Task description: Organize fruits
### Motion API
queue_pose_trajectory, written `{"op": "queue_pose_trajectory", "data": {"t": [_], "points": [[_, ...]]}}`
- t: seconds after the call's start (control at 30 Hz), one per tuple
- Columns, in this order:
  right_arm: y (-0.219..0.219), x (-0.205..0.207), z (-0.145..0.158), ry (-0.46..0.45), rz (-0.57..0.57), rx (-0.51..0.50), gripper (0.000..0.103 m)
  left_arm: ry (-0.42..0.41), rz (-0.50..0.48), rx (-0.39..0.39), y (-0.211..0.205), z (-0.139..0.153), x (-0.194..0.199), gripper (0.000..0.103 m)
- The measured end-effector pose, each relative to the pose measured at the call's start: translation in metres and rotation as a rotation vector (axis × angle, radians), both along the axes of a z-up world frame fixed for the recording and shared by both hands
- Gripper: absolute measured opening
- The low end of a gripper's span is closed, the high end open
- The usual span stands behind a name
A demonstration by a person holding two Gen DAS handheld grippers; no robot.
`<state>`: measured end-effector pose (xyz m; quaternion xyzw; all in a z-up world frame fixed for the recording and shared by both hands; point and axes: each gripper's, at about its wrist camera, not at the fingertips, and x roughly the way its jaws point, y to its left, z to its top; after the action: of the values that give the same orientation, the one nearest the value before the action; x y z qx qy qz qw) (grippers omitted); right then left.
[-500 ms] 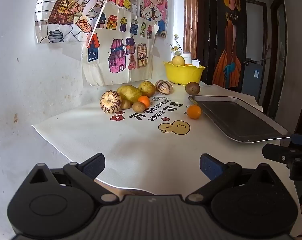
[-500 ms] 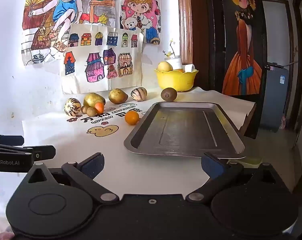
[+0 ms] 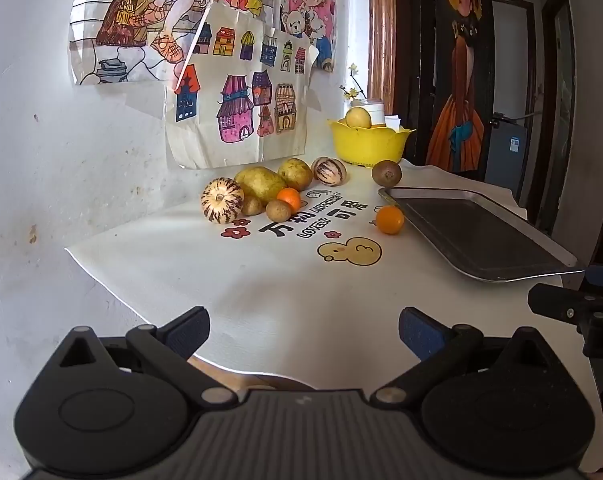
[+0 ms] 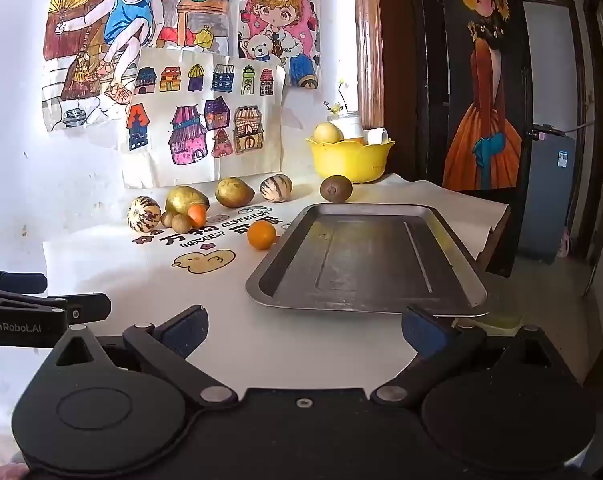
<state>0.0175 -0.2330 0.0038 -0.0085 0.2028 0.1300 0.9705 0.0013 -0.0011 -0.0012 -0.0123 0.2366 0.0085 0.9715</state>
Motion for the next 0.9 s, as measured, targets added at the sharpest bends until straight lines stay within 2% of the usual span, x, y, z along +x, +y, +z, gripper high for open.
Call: {"op": "queue_pose_trajectory", "data": {"t": [0.9], "points": [[-0.0002, -0.0013, 0.0003, 0.003, -0.012, -0.003, 0.103, 0.002, 0.006, -0.008, 0.0040, -0.0002, 0.0009, 0.103]]}}
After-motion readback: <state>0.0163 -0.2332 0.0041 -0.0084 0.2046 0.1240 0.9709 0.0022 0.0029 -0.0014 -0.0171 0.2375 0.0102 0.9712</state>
